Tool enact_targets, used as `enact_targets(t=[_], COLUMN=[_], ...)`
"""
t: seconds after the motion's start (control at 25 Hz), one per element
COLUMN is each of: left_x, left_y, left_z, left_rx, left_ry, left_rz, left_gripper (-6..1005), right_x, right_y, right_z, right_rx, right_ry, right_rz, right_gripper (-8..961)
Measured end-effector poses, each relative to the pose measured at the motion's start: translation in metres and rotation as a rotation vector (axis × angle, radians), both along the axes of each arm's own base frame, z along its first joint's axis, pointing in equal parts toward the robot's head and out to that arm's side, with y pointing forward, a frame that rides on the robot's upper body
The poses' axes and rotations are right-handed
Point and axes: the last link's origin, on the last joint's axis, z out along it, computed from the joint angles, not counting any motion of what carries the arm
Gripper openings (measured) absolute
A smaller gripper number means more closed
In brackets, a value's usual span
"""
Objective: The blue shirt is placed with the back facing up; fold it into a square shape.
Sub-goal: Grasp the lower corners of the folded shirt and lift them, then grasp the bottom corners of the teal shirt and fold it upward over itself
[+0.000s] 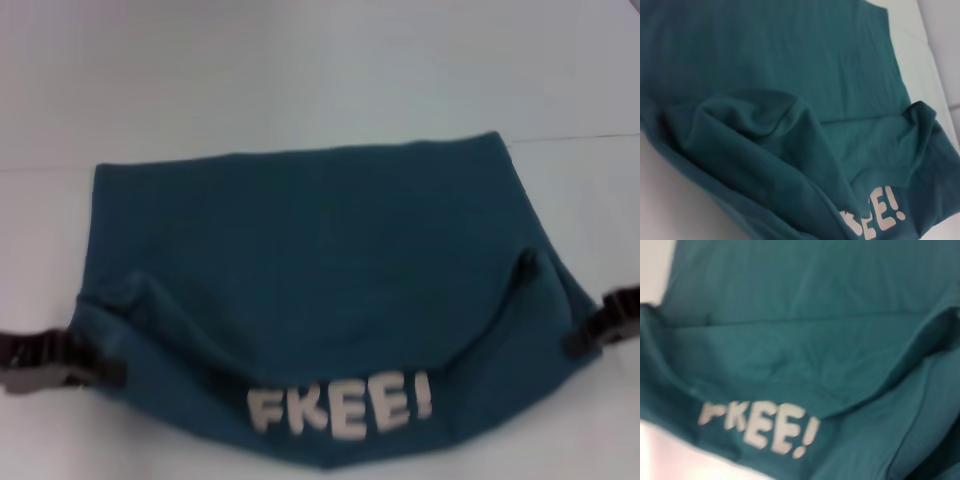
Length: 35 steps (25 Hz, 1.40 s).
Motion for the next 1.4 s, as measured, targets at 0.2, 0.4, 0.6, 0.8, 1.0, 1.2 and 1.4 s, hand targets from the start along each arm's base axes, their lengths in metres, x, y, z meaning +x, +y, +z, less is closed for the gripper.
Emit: enact_targets(t=[0.2, 0.4, 0.6, 0.8, 1.0, 1.2, 1.4], left_x=[-0.007, -0.014, -0.01, 0.0, 0.013, 0.024, 0.031], left_y=[-0.029, -0.05, -0.053, -0.035, -0.018, -0.004, 0.004], left_z=[0.003, 0.001, 0.008, 0.02, 0.028, 0.039, 0.049], left_rx=[-0.133, -0.234, -0.259, -0.248, -0.244, -0.228, -0.202], left_ry=[0.022, 0.034, 0.021, 0.038, 0.046, 0.068, 0.077], left_rz=[0.034, 0.07, 0.058, 0.026, -0.004, -0.024, -0.026], left_gripper=[26, 26, 27, 27, 27, 27, 27], right_x=[0.007, 0.024, 0.027, 0.014, 0.001, -0.005, -0.004], right_y=[-0.026, -0.046, -0.046, -0.028, -0.014, -0.007, -0.005], right_z=[0.0, -0.005, 0.003, 0.023, 0.037, 0.052, 0.07], right_rx=[-0.121, -0.199, -0.16, -0.036, 0.029, 0.084, 0.149], right_ry=[0.03, -0.02, 0.031, 0.117, 0.16, 0.202, 0.229], right_rz=[-0.048, -0.099, -0.078, -0.029, 0.01, 0.034, 0.025], right_gripper=[56, 56, 56, 56, 56, 57, 57])
